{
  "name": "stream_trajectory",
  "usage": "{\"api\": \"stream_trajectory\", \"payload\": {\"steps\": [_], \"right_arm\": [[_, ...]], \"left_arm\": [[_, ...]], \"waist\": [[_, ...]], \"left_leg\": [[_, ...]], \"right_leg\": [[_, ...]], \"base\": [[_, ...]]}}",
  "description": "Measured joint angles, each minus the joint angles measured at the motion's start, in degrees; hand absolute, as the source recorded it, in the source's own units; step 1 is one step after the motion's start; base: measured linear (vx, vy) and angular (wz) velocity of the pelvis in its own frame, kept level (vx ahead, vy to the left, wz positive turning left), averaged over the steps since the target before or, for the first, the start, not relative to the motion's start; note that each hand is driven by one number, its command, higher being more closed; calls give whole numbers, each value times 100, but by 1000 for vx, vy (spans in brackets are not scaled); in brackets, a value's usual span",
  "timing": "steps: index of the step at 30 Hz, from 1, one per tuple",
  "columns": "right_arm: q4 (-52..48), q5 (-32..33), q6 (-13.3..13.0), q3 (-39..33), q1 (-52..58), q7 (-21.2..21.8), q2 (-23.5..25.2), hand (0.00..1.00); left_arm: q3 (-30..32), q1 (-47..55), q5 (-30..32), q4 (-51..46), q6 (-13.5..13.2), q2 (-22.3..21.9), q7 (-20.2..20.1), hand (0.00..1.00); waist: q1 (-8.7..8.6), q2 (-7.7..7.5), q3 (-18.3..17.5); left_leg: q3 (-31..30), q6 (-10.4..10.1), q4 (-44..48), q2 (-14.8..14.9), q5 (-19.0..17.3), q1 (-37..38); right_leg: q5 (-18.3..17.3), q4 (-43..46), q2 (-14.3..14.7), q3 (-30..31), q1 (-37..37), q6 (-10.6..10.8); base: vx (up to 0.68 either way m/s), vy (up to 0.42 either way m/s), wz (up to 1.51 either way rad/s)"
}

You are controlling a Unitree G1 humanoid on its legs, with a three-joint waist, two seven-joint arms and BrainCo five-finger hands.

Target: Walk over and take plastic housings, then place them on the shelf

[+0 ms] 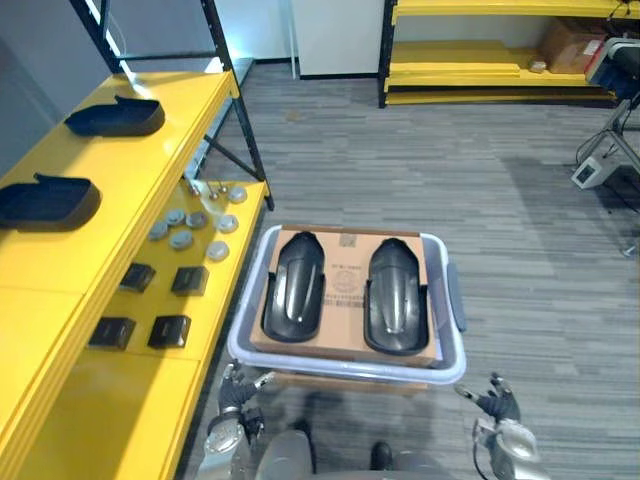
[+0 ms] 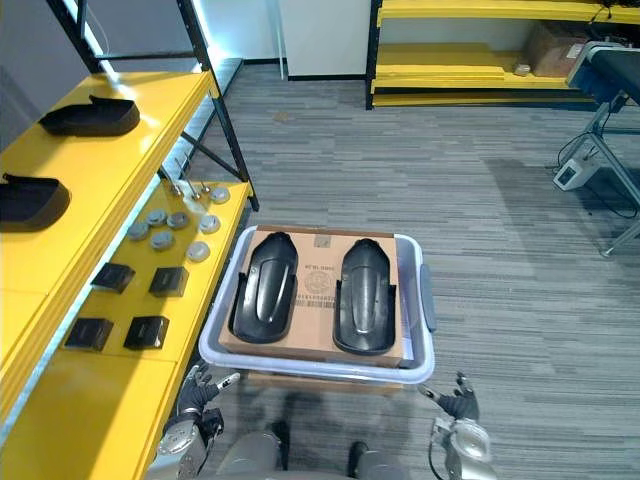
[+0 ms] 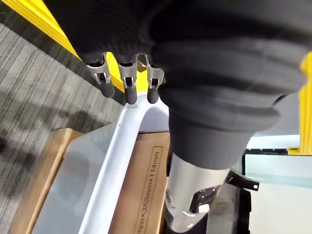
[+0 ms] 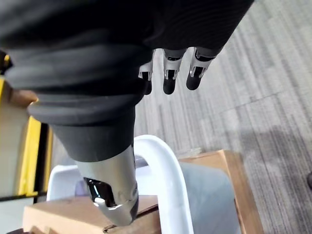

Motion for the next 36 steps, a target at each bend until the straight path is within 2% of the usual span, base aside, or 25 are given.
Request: {"api": "stream_trajectory", "payload": {"steps": [3,7,11,17,20,25,30,36], "right_arm": [[-620,-1,-9,-50,41,-78,-23,0],[-1518,-38,-26,-145,39,-100,-124,0],[-2056,-613,-43,-72,23,-196,-130,0],[-2084,-1540,25,317,34,-219,-129,0],[-2225,-1919,174,416,31,-250,-120,0],[-2244,-2485,437,513,-249,-601,-21,0],[-1899,-2493,623,516,-1039,-878,29,0],[-1240,-2477,853,448,-2130,-1366,47,0]], "left_arm": [[6,89,20,16,7,168,-1,0],[14,271,62,5,2,376,-3,0],[2,443,68,4,0,363,-7,0],[-14,493,83,13,0,356,-8,0],[-44,487,89,12,0,353,-8,0],[-45,498,90,8,0,288,-4,0],[-51,436,74,-43,-4,268,5,0],[-232,298,49,-131,-17,258,50,0]], "waist": [[1,-79,-40],[15,-116,-62],[16,-162,-90],[8,-210,-121],[15,-210,-121],[38,-222,-73],[75,-181,242],[291,-103,709]], "left_leg": [[118,67,-211,-138,44,80],[156,122,-381,-229,64,149],[156,139,-451,-254,76,169],[137,206,-769,-308,290,227],[117,233,-937,-349,416,246],[-77,287,-1236,-446,689,136],[-175,330,-1209,-505,805,-164],[-199,372,-1100,-507,883,-514]], "right_leg": [[-17,-22,-139,90,-53,94],[23,-105,-175,164,-48,175],[38,-149,-188,184,-47,190],[121,-256,-216,195,-83,230],[150,-256,-244,193,-142,252],[259,-348,-314,18,-288,303],[368,-357,-364,-65,-482,352],[476,-337,-363,-78,-781,340]], "base": [[95,91,-12],[68,48,-6],[0,0,0],[-30,5,1],[-63,24,4],[-80,27,20],[-85,47,12],[-40,13,2]]}}
